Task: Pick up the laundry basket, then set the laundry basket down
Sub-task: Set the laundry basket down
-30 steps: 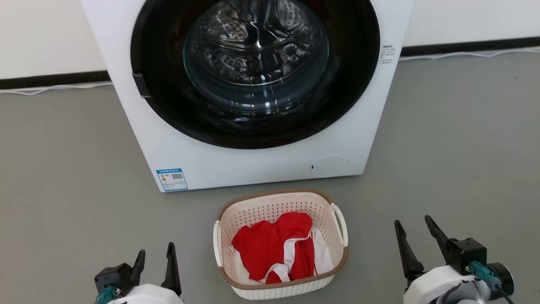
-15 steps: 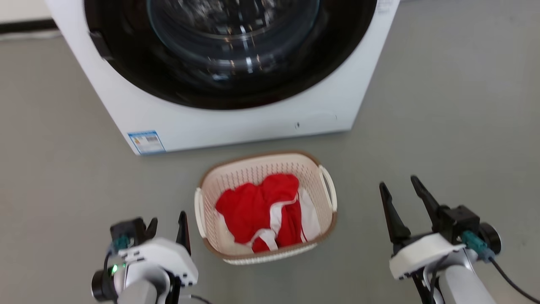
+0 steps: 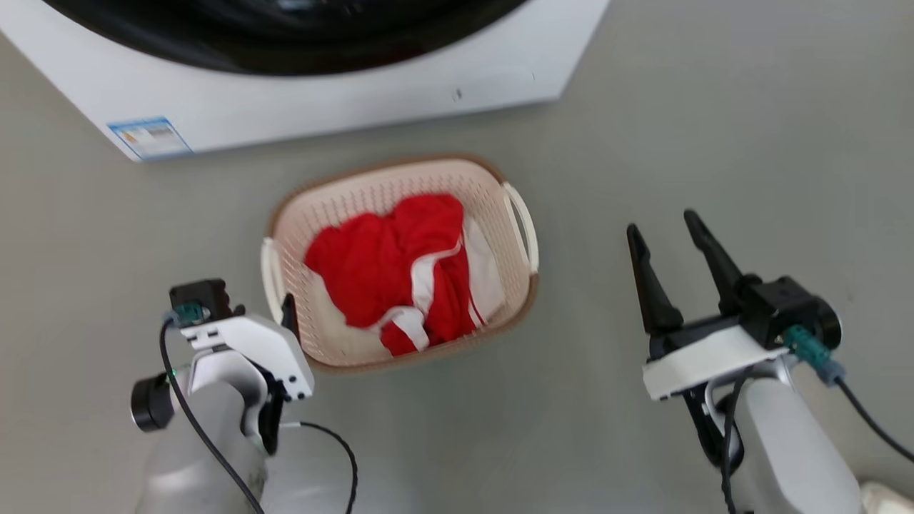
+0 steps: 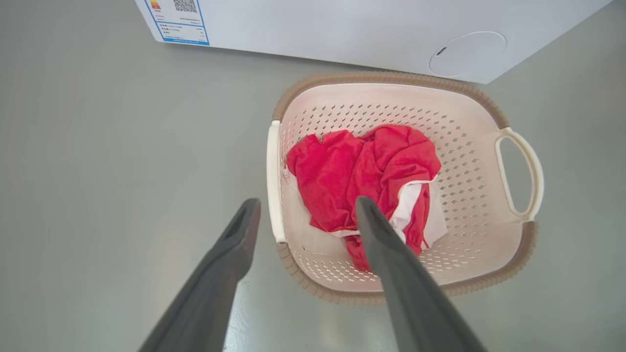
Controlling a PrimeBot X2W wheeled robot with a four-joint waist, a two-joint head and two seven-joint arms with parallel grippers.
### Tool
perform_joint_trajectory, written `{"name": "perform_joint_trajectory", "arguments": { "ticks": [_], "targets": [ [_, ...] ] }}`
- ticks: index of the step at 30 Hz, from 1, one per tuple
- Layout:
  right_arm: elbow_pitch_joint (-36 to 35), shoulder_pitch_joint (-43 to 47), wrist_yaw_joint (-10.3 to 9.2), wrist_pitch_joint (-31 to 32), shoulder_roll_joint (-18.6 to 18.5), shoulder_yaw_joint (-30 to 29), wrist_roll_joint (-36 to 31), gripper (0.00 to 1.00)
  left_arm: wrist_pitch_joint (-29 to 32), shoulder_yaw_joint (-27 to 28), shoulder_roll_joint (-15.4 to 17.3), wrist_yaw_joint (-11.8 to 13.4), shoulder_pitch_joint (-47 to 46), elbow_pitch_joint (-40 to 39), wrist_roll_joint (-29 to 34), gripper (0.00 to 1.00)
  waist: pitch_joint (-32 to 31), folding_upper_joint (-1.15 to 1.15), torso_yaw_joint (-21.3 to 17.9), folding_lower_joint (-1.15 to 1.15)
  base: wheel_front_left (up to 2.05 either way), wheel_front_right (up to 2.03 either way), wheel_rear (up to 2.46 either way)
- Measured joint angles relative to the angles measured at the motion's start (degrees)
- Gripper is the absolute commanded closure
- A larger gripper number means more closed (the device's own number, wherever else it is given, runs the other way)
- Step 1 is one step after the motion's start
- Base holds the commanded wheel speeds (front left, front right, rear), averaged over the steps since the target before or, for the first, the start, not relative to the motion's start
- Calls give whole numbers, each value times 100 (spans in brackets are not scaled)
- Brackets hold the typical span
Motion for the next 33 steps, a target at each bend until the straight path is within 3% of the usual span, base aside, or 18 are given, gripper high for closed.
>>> {"name": "perform_joint_trajectory", "arguments": {
  "ticks": [6, 16, 33],
  "targets": [
    [-243, -248, 0, -1, 9, 35, 105, 0, -49, 21, 148, 8, -503, 527, -8, 0, 587, 0, -201, 0, 0, 0, 0],
    [-558, -477, 0, -1, 22, 18, 185, 0, -131, 46, 252, 233, -1251, 1124, -101, 0, 1414, 0, -314, 0, 0, 0, 0],
    [-691, -552, 0, -1, 29, 27, 438, 0, -200, -133, 330, 358, -1807, 1516, -91, 0, 1978, 0, -284, 0, 0, 0, 0]
  ]
}}
